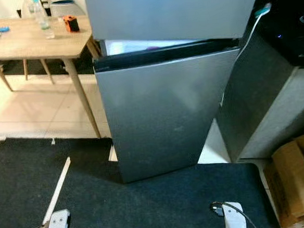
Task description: Restocking fridge
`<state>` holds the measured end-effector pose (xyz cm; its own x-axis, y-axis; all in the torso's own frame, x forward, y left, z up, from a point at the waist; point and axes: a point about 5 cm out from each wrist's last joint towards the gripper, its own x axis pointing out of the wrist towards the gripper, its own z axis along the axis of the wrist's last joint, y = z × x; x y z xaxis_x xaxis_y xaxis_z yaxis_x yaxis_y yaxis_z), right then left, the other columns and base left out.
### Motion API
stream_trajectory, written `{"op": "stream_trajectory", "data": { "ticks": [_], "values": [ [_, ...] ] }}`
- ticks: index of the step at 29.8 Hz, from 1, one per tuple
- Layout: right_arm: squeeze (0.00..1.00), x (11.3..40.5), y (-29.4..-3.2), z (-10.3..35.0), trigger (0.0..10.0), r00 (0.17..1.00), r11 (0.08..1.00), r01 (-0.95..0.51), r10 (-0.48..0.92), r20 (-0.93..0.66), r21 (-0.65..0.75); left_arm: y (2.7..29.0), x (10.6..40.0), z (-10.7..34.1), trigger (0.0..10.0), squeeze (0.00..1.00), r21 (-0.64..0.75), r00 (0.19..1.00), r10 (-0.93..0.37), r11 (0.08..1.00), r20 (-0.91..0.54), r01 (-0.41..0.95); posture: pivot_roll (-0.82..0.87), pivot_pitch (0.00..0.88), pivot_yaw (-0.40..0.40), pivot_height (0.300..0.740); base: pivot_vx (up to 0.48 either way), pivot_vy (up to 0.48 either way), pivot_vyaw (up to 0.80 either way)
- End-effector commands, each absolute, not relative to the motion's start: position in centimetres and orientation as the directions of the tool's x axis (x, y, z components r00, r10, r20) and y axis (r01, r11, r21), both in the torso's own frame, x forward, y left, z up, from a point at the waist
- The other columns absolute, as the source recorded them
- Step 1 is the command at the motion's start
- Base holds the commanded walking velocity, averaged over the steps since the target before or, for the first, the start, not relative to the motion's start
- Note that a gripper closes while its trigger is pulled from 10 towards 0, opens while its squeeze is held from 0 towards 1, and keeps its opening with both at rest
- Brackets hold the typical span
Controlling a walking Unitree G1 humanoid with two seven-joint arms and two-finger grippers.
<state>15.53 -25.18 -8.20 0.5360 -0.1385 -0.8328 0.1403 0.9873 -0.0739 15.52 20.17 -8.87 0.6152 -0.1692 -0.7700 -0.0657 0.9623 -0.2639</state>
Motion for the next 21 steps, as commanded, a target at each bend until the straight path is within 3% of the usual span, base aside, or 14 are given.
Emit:
{"op": "stream_trajectory", "data": {
  "ticks": [1, 10, 15, 21],
  "values": [
    [0.0, 15.6, -25.3, -8.1, 10.0, 0.539, 0.985, 0.152, -0.148, -0.829, -0.077, 20.2, 15.4, -9.0, 10.0, 0.0, -0.246, 0.606, -0.154, 0.967, -0.78, -0.071, -0.04, 0.038, 0.003, 0.74, 0.0, 0.0, 0.0],
    [0.0, 16.4, -25.0, -7.9, 10.0, 0.556, 0.988, 0.136, -0.135, -0.82, -0.071, 19.9, 15.4, -9.0, 10.0, 0.0, -0.231, 0.602, -0.146, 0.971, -0.785, -0.066, -0.04, 0.037, 0.001, 0.74, 0.0, 0.0, 0.0],
    [0.0, 18.6, -24.2, -7.0, 10.0, 0.63, 0.995, 0.099, -0.088, -0.772, -0.033, 19.7, 15.4, -9.1, 10.0, 0.0, -0.247, 0.599, -0.16, 0.967, -0.785, -0.065, -0.03, 0.036, 0.001, 0.74, 0.0, 0.0, 0.0],
    [0.0, 19.9, -23.6, -6.5, 10.0, 0.656, 0.998, 0.059, -0.051, -0.753, -0.016, 19.4, 15.2, -9.2, 10.0, 0.0, -0.257, 0.59, -0.18, 0.965, -0.787, -0.049, -0.03, 0.032, -0.001, 0.74, 0.04, 0.0, 0.0]
  ]
}}
